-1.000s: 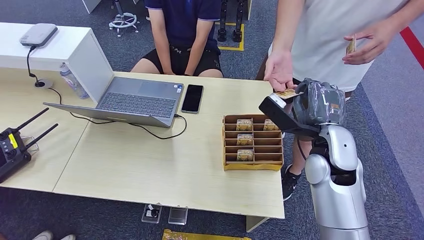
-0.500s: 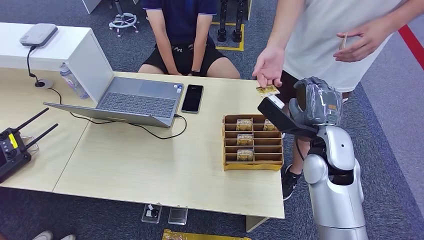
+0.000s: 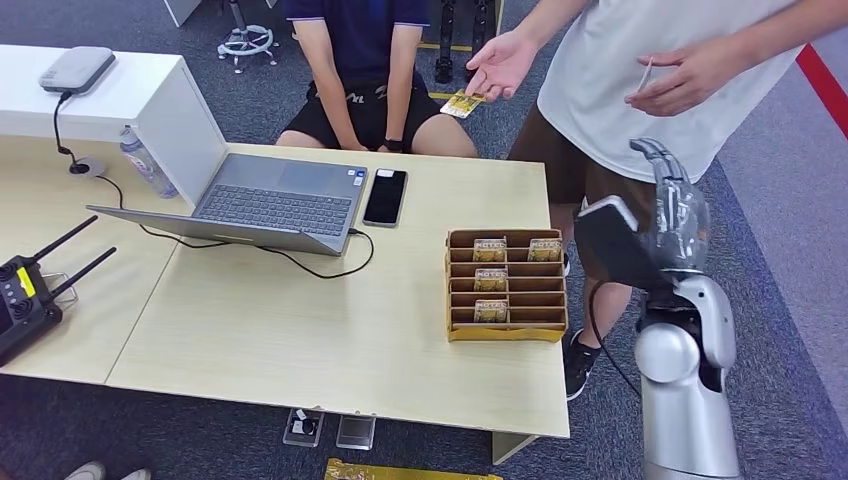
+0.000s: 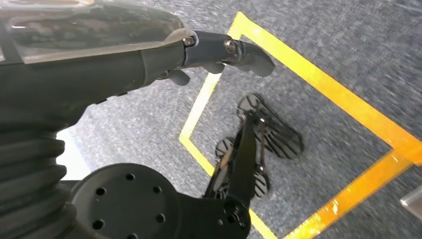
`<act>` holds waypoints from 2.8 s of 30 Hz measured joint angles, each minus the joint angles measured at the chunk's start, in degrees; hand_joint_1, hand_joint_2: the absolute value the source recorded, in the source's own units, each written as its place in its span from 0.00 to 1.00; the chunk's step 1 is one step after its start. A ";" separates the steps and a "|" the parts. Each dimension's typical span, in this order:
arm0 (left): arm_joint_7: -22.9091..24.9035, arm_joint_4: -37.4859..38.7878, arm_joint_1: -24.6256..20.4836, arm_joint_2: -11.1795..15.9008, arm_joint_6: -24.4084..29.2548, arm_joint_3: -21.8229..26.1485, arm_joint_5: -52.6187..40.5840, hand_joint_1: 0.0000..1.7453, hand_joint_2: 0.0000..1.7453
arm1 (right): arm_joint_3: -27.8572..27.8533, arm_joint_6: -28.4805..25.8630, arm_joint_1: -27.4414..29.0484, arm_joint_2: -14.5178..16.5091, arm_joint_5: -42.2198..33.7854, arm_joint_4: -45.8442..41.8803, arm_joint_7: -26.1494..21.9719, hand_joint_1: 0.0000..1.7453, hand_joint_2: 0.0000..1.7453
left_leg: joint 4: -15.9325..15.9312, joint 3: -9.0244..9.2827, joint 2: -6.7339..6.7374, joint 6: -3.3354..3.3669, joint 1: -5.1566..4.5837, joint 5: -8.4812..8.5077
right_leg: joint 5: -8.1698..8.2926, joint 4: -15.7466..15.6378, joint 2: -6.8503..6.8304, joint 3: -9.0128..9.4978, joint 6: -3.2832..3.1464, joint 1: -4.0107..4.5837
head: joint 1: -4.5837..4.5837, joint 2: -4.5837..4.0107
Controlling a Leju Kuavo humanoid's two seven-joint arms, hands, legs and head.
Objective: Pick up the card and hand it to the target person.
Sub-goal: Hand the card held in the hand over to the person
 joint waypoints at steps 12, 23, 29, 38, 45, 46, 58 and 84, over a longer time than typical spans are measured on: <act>-0.02 0.24 -0.03 -0.33 1.68 0.43 0.81 0.00 0.00 | -22.34 3.15 2.79 -2.64 -19.43 17.20 -14.02 0.00 1.00 | 0.02 0.01 0.07 0.01 0.01 -0.01 | 0.02 -0.02 0.07 -0.02 0.01 0.00 | 0.07 0.00; 0.29 0.27 -0.25 -0.95 3.31 1.20 0.66 0.00 0.00 | -30.82 -3.71 1.48 -7.43 -14.49 45.50 -13.01 0.00 1.00 | 0.03 -0.01 0.07 0.01 0.01 -0.02 | 0.02 -0.03 0.07 -0.04 0.02 -0.01 | 0.18 0.00; 0.40 0.27 -0.25 -1.03 4.68 1.16 -0.25 0.00 1.00 | -33.91 -6.79 4.17 -8.94 -11.69 57.72 -7.87 0.00 1.00 | -0.01 -0.02 0.08 0.01 0.01 -0.02 | 0.00 -0.04 0.08 -0.07 0.00 0.00 | 0.09 0.00; -4.86 0.25 -0.30 -1.57 10.89 1.11 -0.81 0.00 1.00 | -33.84 -3.57 11.99 -8.26 -2.21 67.01 2.92 0.00 1.00 | -0.03 -0.05 0.07 -0.01 0.01 -0.04 | -0.01 -0.03 0.08 -0.08 0.00 0.01 | 0.11 0.00; -9.11 0.22 -0.64 -2.95 21.68 1.21 -0.08 0.00 1.00 | -29.94 0.60 16.51 -5.55 4.67 70.04 7.53 0.00 1.00 | -0.03 -0.03 0.09 -0.01 0.01 -0.04 | -0.01 -0.03 0.09 -0.08 0.00 0.00 | 0.08 0.00; -9.29 0.22 -0.65 -3.11 22.49 1.19 -0.34 0.00 1.00 | -29.70 0.88 16.97 -5.26 4.93 70.28 7.74 0.00 1.00 | -0.03 -0.02 0.09 -0.01 0.01 -0.04 | -0.01 -0.03 0.09 -0.07 0.00 0.00 | 0.09 0.00; -8.42 0.22 -0.65 -3.67 24.87 0.18 -2.60 0.00 1.00 | -28.67 2.09 20.13 -4.33 5.91 71.82 8.73 0.00 1.00 | -0.03 -0.01 0.11 -0.01 0.01 -0.04 | -0.01 -0.03 0.09 -0.06 -0.01 0.00 | 0.13 0.00; -6.98 0.22 -0.17 -3.53 20.98 -1.38 -4.36 0.00 1.00 | -28.55 3.15 20.28 -3.76 7.00 72.58 8.86 0.00 1.00 | -0.03 0.01 0.11 -0.01 0.01 -0.04 | -0.01 -0.03 0.09 -0.05 -0.01 0.00 | 0.14 0.00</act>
